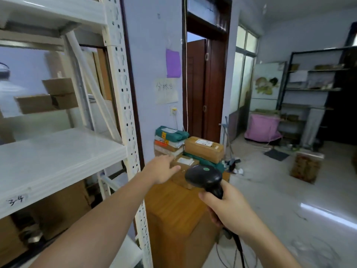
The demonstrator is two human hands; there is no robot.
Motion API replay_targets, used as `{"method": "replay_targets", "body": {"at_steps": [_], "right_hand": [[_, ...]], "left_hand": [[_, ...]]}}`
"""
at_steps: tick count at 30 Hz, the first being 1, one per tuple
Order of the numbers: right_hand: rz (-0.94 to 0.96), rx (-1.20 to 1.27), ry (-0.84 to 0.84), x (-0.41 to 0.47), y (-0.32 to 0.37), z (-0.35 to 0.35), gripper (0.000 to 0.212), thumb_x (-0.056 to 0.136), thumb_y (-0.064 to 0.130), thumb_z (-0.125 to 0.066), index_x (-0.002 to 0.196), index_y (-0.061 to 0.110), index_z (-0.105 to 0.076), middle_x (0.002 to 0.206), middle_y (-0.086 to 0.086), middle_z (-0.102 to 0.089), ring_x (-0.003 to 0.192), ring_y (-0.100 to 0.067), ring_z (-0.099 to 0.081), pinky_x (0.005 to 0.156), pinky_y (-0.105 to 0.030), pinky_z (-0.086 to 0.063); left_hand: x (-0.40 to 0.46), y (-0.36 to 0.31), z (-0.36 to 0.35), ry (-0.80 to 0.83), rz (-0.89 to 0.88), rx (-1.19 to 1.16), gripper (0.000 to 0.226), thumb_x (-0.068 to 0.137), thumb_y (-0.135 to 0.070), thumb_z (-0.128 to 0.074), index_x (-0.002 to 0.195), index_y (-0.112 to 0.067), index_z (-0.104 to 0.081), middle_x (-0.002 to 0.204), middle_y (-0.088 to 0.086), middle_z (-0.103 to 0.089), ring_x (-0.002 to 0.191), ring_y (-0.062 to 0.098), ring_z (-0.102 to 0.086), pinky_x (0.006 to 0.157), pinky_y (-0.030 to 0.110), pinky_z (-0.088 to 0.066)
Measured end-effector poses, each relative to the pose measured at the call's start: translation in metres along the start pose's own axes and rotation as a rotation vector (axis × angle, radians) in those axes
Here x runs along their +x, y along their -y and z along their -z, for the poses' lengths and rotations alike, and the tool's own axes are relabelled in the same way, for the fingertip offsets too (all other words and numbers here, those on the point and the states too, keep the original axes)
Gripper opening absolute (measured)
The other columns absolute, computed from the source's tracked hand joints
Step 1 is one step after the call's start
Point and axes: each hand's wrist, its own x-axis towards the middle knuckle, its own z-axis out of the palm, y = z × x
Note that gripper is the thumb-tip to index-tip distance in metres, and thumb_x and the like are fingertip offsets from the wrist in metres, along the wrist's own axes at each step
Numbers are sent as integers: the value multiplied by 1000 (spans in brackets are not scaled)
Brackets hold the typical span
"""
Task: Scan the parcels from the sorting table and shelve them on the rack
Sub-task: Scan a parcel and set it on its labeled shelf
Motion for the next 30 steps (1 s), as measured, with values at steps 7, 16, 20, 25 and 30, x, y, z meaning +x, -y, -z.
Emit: {"method": "replay_targets", "body": {"at_steps": [7,16,20,25,30], "right_hand": [[-48,-31,-48,78,-27,21,8,89,30,-66,92,25,-61,58,5,-60,50,-11,-57,51,-30,-48],[-86,-38,-66,177,-70,50,4,89,26,-63,89,24,-60,55,3,-60,46,-11,-56,50,-31,-47],[-99,-10,-41,229,-92,69,5,89,26,-64,90,24,-60,52,5,-57,44,-11,-54,47,-28,-45],[-73,-86,2,300,-111,100,4,91,27,-64,93,27,-61,60,2,-62,47,-9,-59,47,-25,-48],[-36,-99,89,367,-122,121,7,91,31,-65,88,28,-59,56,1,-62,47,-11,-60,51,-29,-50]], "left_hand": [[98,12,-35,31,17,-22,64,105,-58,-50,160,-27,-42,163,2,-47,147,23,-47,119,45,-43],[211,20,-83,105,69,-34,64,106,-57,-49,160,-24,-42,164,4,-46,146,26,-49,117,44,-45],[261,22,-103,113,109,-49,62,107,-56,-48,160,-25,-42,163,3,-47,145,26,-49,115,42,-44],[320,27,-121,103,247,-115,58,107,-55,-49,156,-25,-48,157,4,-55,139,26,-56,113,44,-49],[365,40,-129,92,327,-139,58,108,-52,-49,157,-21,-47,157,6,-53,140,27,-54,115,43,-45]]}}
